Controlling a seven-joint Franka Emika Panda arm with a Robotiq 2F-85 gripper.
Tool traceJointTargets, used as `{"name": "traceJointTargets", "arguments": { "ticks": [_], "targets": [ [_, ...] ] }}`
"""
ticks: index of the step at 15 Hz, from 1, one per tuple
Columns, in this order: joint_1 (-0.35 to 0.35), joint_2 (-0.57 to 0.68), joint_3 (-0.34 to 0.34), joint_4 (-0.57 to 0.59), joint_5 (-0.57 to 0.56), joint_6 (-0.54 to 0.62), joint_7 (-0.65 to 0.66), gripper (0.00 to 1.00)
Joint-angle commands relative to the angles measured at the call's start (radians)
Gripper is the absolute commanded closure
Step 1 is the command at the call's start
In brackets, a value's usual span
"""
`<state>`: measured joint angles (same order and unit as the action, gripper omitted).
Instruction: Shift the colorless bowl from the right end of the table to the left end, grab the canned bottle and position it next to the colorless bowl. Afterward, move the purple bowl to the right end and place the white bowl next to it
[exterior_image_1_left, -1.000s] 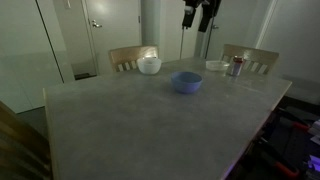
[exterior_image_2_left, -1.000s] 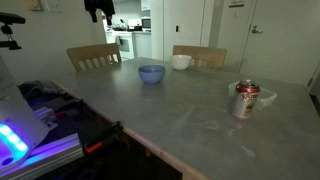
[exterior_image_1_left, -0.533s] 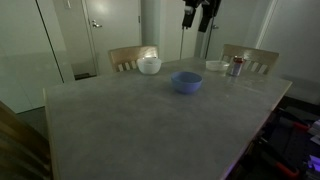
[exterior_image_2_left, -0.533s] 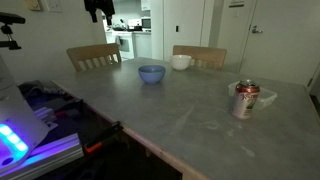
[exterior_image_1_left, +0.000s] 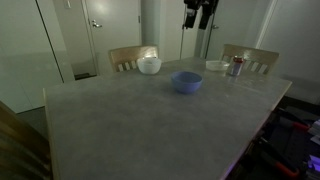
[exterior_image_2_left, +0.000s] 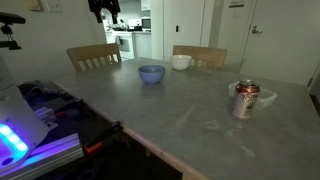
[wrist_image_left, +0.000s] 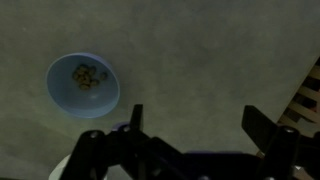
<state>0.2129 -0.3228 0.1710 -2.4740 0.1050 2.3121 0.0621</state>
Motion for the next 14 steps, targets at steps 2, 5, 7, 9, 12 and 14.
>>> {"name": "traceJointTargets", "arguments": {
  "ticks": [2,5,7,9,12,14],
  "targets": [
    [-0.056,0.129,-0.057,0.127,-0.077,-0.049,-0.128,0.00],
    [-0.084,0.218,-0.096,0.205,-0.105,-0.086,-0.220,0.00],
    [-0.102,0.273,-0.113,0.255,-0.124,-0.111,-0.264,0.00],
    [-0.121,0.322,-0.122,0.295,-0.172,-0.118,-0.286,0.00],
    [-0.126,0.305,-0.119,0.268,-0.175,-0.090,-0.278,0.00],
    [-0.132,0.339,-0.121,0.300,-0.181,-0.104,-0.296,0.00]
  ]
}}
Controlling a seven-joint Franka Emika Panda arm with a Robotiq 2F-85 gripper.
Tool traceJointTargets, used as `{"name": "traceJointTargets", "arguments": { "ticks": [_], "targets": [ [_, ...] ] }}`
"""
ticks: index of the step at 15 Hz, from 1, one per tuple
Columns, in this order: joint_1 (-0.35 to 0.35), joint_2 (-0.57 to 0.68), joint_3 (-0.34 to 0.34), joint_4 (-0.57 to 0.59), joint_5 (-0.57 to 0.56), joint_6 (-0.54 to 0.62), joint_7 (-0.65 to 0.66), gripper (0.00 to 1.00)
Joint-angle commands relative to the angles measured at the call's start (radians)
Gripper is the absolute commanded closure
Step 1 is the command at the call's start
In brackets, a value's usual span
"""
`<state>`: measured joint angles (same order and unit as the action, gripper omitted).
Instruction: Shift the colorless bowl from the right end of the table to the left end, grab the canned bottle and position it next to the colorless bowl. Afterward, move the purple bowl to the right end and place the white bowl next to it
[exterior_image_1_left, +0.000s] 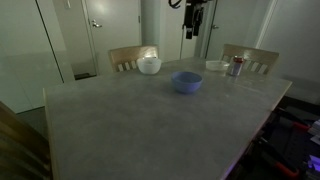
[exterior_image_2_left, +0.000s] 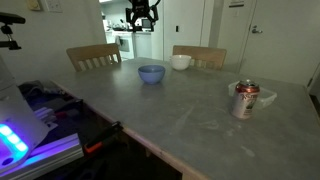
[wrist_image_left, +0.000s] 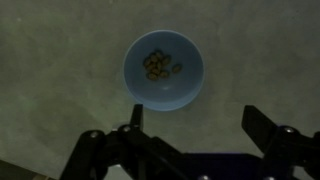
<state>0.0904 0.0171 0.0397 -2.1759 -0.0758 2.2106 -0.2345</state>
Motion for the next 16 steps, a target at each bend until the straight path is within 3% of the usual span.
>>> {"name": "traceJointTargets", "arguments": {
  "ticks": [1,15,16],
  "targets": [
    [-0.010,0.006,0.010,0.009,0.000,-0.008,-0.001,0.00],
    [-0.130,0.222,-0.103,0.169,-0.183,0.102,-0.026,0.00],
    [-0.124,0.149,-0.090,0.110,-0.157,0.085,-0.020,0.00]
  ]
}}
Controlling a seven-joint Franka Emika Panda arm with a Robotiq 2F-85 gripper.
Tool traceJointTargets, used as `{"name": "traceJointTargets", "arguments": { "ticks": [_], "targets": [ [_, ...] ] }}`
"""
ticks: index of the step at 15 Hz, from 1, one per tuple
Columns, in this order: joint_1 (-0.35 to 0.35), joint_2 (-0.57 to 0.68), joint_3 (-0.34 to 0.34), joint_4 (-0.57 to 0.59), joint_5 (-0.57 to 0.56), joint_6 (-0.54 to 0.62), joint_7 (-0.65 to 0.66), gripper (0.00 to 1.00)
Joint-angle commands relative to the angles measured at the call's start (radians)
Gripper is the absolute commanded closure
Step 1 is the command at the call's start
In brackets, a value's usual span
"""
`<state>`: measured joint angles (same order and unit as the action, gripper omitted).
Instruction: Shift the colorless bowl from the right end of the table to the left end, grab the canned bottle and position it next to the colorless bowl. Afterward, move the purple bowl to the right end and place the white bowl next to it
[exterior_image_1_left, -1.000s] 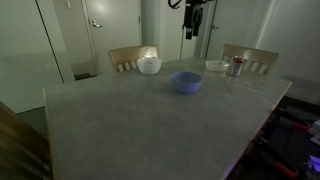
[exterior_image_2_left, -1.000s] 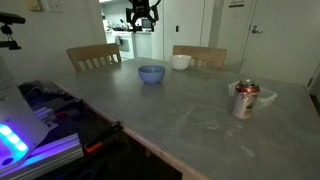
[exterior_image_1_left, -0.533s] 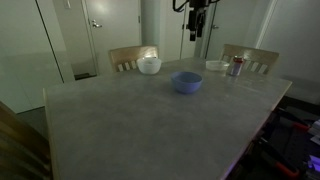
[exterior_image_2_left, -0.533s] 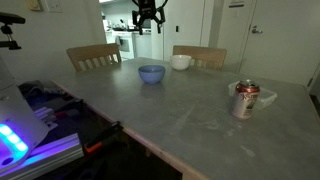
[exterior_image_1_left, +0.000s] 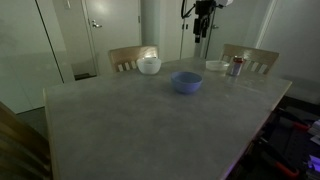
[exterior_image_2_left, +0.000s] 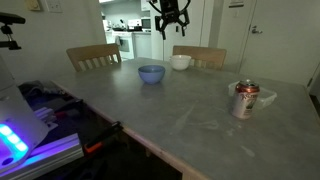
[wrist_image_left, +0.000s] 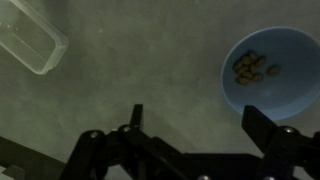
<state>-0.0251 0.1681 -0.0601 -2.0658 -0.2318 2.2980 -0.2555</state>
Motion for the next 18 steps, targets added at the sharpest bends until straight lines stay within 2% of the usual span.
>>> {"name": "traceJointTargets", "arguments": {
  "ticks": [1,4,9,14,18],
  "targets": [
    [-0.012,0.014,0.007,0.009,-0.002,-0.001,0.001,0.00],
    [-0.010,0.013,0.011,0.009,-0.002,-0.001,0.003,0.00],
    [-0.015,0.113,-0.016,0.095,-0.078,0.039,0.054,0.00],
    [-0.066,0.240,-0.038,0.217,-0.023,0.071,0.035,0.00],
    [-0.128,0.359,-0.057,0.354,0.031,0.046,0.041,0.00]
  ]
}}
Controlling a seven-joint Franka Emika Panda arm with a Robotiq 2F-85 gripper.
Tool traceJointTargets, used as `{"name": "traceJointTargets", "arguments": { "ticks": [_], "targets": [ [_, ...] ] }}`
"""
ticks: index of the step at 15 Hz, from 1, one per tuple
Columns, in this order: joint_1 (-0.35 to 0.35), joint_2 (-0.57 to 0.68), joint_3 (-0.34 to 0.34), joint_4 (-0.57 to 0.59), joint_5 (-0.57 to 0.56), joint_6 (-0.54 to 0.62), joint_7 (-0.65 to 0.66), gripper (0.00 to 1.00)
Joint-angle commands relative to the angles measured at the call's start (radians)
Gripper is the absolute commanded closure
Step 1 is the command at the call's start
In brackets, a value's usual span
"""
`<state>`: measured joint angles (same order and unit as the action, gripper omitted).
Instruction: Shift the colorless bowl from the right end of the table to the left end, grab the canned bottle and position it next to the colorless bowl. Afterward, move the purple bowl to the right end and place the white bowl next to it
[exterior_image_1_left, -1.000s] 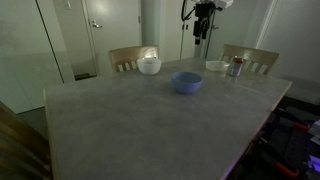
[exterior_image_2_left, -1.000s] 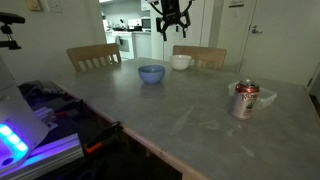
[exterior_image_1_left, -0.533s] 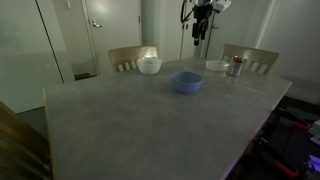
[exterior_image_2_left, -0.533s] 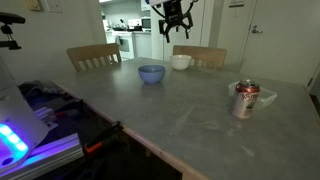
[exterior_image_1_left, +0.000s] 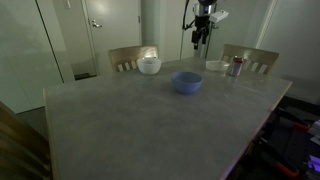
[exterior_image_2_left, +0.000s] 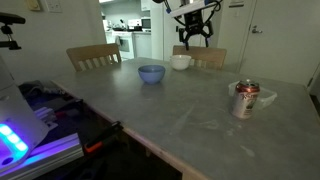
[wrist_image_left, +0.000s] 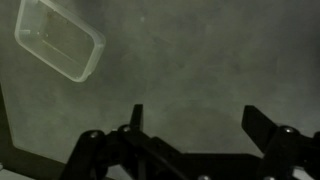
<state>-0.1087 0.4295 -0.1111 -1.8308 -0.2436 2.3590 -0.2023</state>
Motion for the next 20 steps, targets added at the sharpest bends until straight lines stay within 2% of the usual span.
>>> {"name": "traceJointTargets", "arguments": {
  "ticks": [1,8,13,20],
  "targets": [
    [-0.061,0.124,-0.012,0.154,0.055,-0.025,-0.010,0.00],
    [-0.193,0.271,-0.024,0.329,0.192,-0.042,0.006,0.00],
    [-0.245,0.330,-0.040,0.362,0.240,-0.091,0.059,0.00],
    [-0.313,0.400,-0.008,0.374,0.356,-0.115,0.056,0.00]
  ]
}}
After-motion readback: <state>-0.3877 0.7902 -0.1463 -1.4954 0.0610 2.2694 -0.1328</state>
